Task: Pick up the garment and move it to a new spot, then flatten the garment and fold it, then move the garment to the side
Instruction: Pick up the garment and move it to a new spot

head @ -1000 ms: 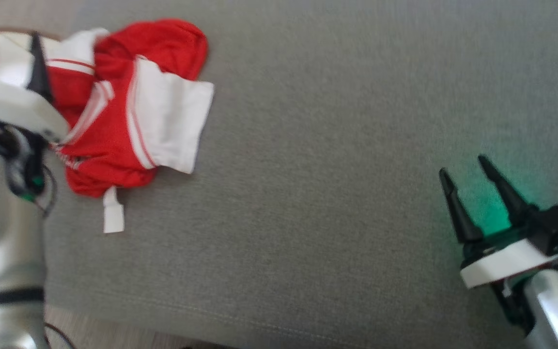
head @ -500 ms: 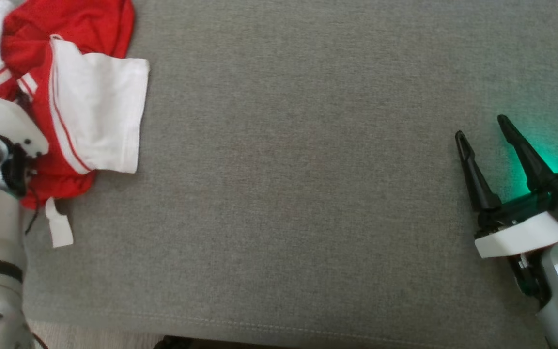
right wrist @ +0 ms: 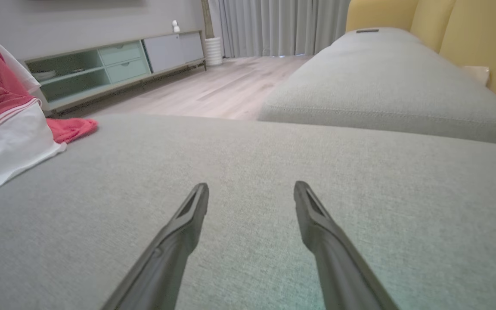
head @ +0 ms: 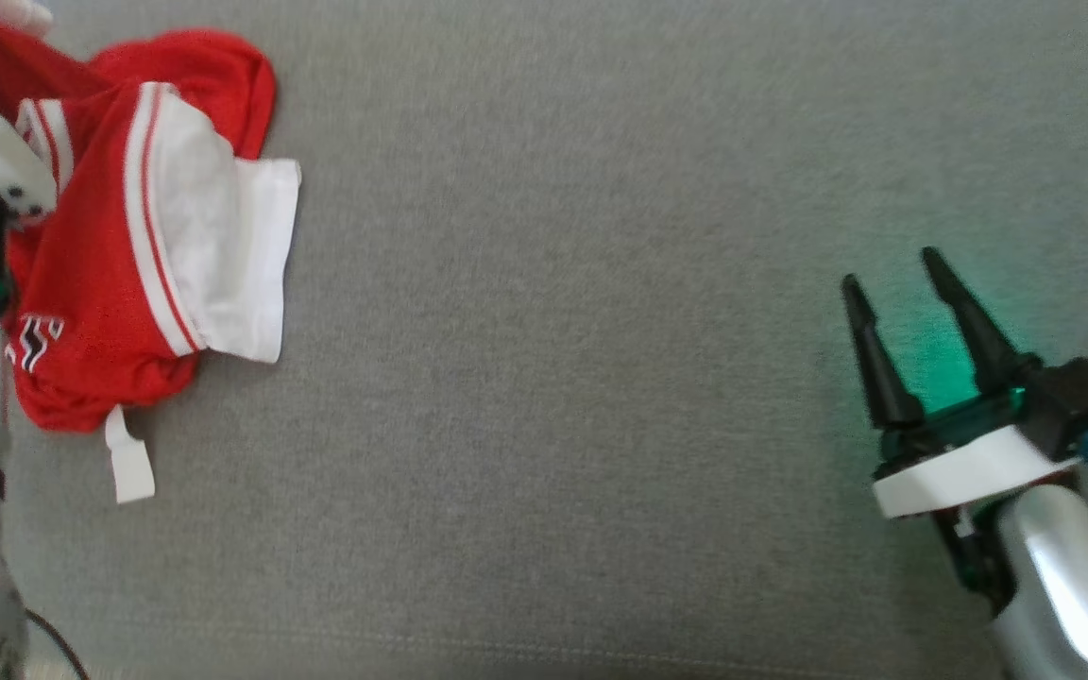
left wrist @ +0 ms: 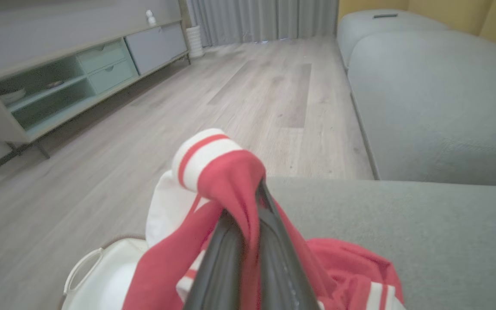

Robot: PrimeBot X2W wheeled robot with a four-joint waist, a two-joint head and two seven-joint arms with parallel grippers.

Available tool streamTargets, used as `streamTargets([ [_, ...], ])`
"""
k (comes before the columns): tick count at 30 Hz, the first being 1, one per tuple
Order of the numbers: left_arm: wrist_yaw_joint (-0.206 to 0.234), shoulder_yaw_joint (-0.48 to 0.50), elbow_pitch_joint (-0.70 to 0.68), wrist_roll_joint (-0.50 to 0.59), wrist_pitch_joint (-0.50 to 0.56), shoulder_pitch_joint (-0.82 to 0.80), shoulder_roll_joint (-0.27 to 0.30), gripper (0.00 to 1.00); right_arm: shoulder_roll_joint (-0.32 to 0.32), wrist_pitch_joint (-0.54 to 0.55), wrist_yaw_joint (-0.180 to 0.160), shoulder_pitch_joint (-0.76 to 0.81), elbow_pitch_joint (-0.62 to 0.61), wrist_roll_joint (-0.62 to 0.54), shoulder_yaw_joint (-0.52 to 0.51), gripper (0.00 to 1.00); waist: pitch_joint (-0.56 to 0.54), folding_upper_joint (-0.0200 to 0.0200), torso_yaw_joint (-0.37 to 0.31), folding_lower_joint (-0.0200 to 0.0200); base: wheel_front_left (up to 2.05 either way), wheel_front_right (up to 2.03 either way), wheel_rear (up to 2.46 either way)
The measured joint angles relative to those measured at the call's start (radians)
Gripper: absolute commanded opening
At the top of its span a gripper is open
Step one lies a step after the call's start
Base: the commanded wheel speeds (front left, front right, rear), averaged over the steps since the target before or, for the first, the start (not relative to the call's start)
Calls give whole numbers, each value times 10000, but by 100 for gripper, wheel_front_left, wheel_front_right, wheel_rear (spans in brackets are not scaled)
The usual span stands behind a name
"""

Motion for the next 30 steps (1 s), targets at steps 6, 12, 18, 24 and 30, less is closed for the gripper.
streamTargets([
  [6, -326, -612, -1089, 148, -79, -179, 303, 0, 715, 0, 0, 283, 253, 90, 128, 100, -1143, 0, -479, 0, 0, 0, 0],
  [12, -345, -1521, -2491, -439, 414, -410, 339, 0, 1220, 0, 0, 785, 508, 104, 205, 100, -2166, 0, -1500, 0, 0, 0, 0],
  [18, -418, -2525, -3917, -1384, 1149, -448, 353, 0, 1505, 0, 0, 1005, 556, 102, 447, 100, -2922, 0, -2838, -1, 0, 0, 0],
  [24, -420, -2938, -4564, -1783, 1430, -458, 343, 0, 1561, 0, 0, 1018, 539, 268, 589, 100, -3452, 1, -4202, 0, 0, 0, 0],
  [30, -420, -3310, -4746, -2130, 1494, -454, -119, 0, 1544, 0, 0, 1025, 529, 268, 571, 100, -3810, 0, -5314, 0, 0, 0, 0],
])
